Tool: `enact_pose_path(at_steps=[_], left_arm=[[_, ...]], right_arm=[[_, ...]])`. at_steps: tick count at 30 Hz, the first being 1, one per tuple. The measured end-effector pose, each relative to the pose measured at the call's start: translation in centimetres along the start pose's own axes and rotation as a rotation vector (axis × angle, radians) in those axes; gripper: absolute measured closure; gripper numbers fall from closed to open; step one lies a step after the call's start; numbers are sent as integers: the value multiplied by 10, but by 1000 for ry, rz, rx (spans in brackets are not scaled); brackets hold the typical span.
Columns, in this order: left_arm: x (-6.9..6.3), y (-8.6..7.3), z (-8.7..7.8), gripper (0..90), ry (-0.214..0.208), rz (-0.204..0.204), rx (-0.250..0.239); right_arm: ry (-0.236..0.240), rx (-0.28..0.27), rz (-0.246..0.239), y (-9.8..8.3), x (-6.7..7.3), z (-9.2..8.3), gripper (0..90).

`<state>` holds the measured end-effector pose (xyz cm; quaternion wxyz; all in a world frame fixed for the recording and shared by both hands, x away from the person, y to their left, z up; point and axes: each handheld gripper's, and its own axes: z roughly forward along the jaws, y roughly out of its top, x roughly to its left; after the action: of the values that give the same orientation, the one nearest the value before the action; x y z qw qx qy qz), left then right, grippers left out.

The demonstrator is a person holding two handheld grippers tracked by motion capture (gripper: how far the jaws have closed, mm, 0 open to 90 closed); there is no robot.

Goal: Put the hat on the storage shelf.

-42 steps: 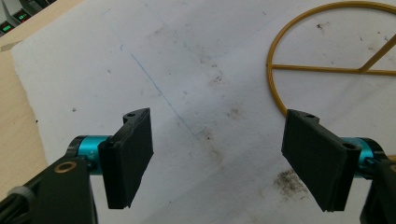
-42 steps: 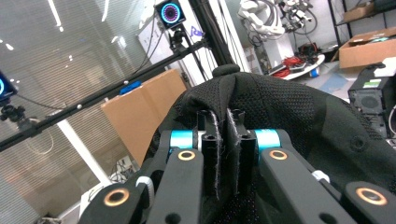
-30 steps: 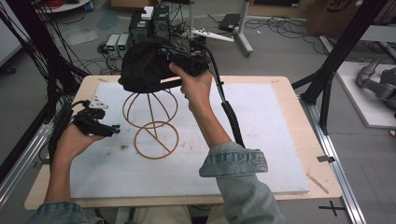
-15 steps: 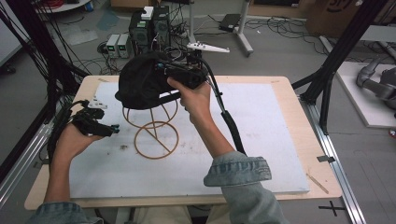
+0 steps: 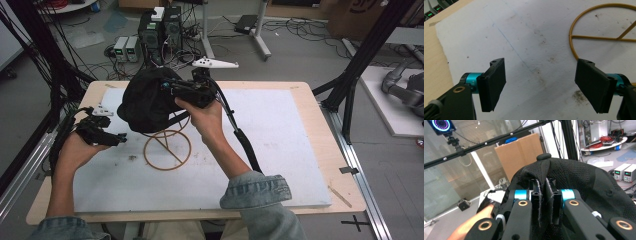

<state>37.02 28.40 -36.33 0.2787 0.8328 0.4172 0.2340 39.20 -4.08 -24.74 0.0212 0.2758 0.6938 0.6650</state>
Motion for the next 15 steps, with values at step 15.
enact_pose_path(at_steps=[15], left_arm=[[2, -1, 0, 250, 5, -6, 3]], right_arm=[[0, 4, -61, -17, 2, -12, 836]])
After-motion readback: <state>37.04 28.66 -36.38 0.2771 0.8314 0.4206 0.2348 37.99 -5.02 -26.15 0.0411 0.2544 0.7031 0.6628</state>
